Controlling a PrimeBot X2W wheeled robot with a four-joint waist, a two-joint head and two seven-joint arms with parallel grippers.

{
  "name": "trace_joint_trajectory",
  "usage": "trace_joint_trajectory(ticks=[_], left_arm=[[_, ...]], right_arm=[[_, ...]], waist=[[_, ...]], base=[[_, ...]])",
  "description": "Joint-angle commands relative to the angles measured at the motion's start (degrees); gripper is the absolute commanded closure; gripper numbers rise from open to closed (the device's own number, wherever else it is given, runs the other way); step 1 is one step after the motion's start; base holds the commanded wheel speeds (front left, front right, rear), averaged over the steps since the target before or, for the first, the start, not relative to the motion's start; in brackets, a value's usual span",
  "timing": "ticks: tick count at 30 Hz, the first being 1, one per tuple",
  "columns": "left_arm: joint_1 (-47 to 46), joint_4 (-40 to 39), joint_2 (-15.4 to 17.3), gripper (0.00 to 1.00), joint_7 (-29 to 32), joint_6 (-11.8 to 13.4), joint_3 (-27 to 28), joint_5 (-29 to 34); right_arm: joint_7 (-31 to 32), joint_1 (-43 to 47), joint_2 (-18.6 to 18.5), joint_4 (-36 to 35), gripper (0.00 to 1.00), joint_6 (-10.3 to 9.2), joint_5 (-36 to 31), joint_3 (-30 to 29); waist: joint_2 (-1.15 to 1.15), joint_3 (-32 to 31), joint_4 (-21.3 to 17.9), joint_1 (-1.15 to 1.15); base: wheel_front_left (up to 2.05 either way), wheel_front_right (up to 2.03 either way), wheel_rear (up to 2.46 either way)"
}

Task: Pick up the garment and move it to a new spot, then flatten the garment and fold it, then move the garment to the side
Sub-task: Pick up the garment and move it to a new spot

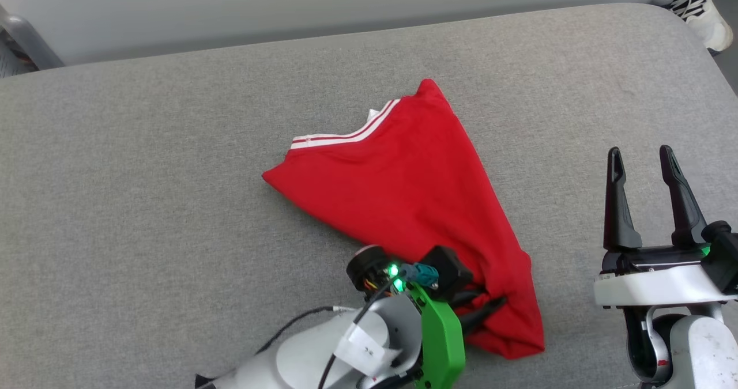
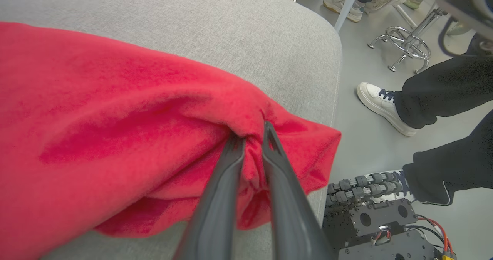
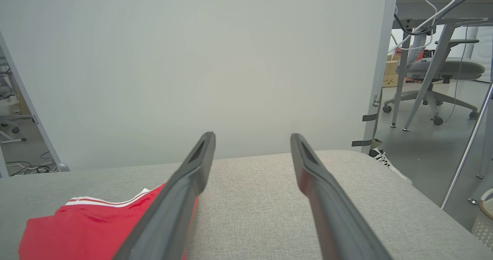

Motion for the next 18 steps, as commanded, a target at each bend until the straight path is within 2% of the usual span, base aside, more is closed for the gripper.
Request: trace_joint_trajectory(ticks=[1, 2, 3, 4, 8, 12, 15, 18], left_arm=[[1.6, -0.04, -0.95, 1.0, 0.16, -0.15, 0.16, 0.89], [2.39, -0.02, -1.45, 0.79, 0.27, -0.15, 0.15, 1.18], [2.88, -0.09, -1.78, 0.1, 0.17, -0.15, 0.15, 1.39], [3.31, 0.02, -2.03, 0.0, -0.35, -0.15, 0.15, 1.37], [3.31, 0.69, -1.65, 0.0, -3.04, -0.15, 0.14, 1.65], [2.16, 2.45, 0.31, 0.0, -8.15, -0.15, 0.42, 0.62], [1.79, 3.9, 2.51, 0.0, -11.5, -0.04, 2.67, -0.18], [2.64, 3.87, 5.02, 0.0, -13.32, 1.64, 6.55, -0.41]], right_arm=[[-0.26, -0.2, 0.07, 0.13, 0.0, -0.04, -0.45, 0.26], [-0.26, -0.05, 0.07, 0.33, 0.0, -0.04, -0.61, 0.41], [-0.26, 0.06, 0.07, 0.47, 0.0, -0.04, -0.73, 0.44], [-0.26, 0.2, 0.07, 0.65, 0.0, -0.04, -0.81, 0.43], [-0.26, 0.92, 0.07, 1.38, 0.0, -0.04, -1.09, 0.2], [-0.26, 2.14, 0.07, 1.92, 0.0, -0.04, -1.39, -0.14], [-0.26, 3.37, 0.07, 2.27, 0.0, -0.04, -1.59, -0.4], [-0.26, 4.54, 0.07, 2.49, 0.0, -0.04, -1.73, -0.56]], waist=[[0.0, -0.4, 0.44, 0.0], [0.0, -0.67, 0.69, 0.0], [0.0, -1.01, 1.0, 0.0], [0.0, -1.46, 1.39, 0.0], [0.0, -3.58, 3.12, 0.0], [0.0, -6.44, 5.25, 0.0], [0.0, -8.85, 6.91, 0.0], [0.0, -10.72, 8.32, 0.0]], base=[[0.0, 0.0, 0.0], [0.0, 0.0, 0.0], [0.0, 0.0, 0.0], [0.0, 0.0, 0.0], [0.0, 0.0, 0.0], [0.0, 0.0, 0.0], [0.0, 0.0, 0.0], [0.0, 0.0, 0.0]])
